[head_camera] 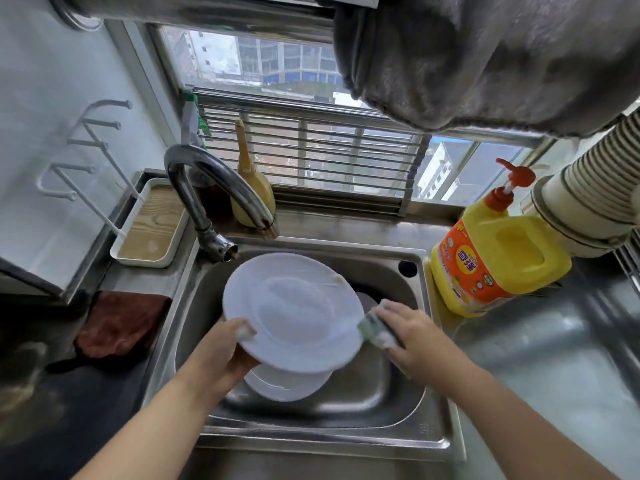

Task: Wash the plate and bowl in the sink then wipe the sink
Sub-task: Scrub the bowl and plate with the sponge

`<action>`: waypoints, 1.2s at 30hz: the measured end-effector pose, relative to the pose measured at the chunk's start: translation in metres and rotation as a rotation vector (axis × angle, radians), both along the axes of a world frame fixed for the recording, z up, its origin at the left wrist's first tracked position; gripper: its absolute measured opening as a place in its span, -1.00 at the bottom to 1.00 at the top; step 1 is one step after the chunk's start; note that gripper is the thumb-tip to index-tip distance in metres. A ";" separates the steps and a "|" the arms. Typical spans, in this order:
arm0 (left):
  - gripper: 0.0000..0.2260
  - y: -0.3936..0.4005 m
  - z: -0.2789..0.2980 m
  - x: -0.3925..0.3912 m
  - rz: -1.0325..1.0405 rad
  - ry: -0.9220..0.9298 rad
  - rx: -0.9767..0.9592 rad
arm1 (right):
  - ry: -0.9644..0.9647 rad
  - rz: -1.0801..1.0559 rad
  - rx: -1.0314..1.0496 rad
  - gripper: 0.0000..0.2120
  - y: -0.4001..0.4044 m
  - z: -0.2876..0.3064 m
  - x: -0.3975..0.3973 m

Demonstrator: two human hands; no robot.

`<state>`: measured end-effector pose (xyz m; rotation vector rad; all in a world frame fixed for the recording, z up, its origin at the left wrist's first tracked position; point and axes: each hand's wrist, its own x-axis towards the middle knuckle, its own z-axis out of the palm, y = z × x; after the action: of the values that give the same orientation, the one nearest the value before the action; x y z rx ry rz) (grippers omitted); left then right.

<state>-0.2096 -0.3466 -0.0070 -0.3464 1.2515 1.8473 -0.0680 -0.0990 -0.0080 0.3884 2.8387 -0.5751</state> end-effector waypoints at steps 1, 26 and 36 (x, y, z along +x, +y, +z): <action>-0.66 -0.001 0.001 0.000 0.005 -0.017 0.001 | 0.016 -0.057 -0.052 -0.43 0.005 0.007 0.004; -0.71 0.029 -0.027 0.039 -0.510 1.593 -0.466 | 0.116 -0.150 -0.056 -0.47 -0.048 0.046 -0.025; -0.80 0.033 0.010 0.010 -0.127 0.665 -0.232 | 0.361 -0.291 -0.434 -0.32 -0.033 0.046 -0.016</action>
<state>-0.1997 -0.3140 0.0028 0.2524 1.8918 1.7657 -0.0841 -0.1317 0.0380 0.6746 2.8768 -1.4143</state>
